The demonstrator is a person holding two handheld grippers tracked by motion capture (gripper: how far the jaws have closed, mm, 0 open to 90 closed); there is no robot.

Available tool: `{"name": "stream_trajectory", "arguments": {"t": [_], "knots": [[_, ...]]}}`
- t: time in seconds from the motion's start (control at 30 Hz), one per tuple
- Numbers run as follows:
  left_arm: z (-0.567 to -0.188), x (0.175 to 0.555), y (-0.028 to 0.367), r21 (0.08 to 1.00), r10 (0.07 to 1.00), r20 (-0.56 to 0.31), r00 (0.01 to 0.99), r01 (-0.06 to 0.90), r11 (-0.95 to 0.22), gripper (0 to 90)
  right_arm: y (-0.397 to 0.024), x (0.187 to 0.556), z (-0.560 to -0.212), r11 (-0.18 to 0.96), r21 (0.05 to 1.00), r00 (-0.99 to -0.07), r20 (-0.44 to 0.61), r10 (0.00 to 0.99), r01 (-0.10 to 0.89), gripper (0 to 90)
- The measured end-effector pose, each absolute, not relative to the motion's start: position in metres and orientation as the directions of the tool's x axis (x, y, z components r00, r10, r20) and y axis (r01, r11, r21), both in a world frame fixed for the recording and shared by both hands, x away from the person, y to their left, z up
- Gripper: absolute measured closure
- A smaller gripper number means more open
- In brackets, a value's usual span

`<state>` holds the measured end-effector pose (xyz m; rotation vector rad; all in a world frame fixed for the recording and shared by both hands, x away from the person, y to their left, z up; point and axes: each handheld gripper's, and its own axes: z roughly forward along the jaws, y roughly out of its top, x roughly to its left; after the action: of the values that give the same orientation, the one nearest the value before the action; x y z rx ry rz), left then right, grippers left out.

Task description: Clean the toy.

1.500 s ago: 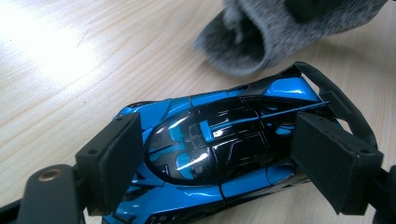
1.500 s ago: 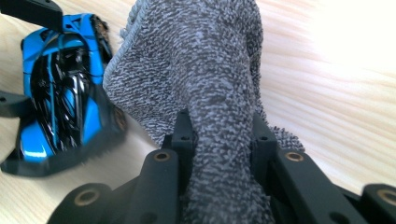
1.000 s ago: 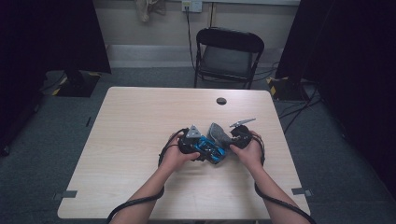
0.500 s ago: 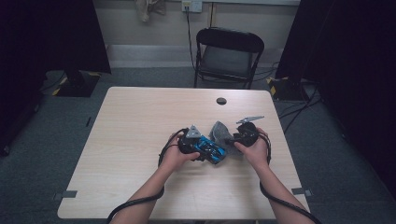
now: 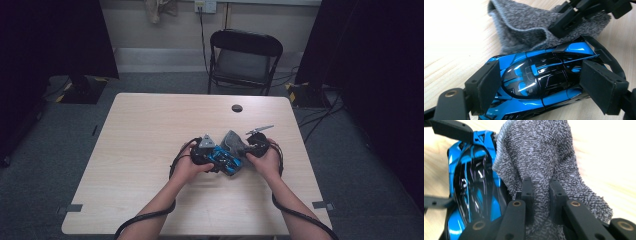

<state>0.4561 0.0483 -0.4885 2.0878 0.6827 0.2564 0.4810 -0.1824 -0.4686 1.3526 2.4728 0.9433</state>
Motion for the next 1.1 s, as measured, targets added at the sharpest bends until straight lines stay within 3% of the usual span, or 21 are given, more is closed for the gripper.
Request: {"name": "stream_trajectory", "arguments": {"t": [0.77, 1.1], "knots": [[-0.491, 0.456, 0.05, 0.826, 0.554, -0.069, 0.83, 0.359, -0.434, 17.0, -0.135, 0.506, -0.469, 0.348, 0.619, -0.553, 0.171, 0.815, 0.704, 79.5], [-0.491, 0.455, 0.05, 0.829, 0.555, -0.072, 0.829, 0.359, -0.429, 17.1, -0.132, 0.51, -0.462, 0.348, 0.656, -0.541, 0.111, 0.834, 0.67, 80.0]]}}
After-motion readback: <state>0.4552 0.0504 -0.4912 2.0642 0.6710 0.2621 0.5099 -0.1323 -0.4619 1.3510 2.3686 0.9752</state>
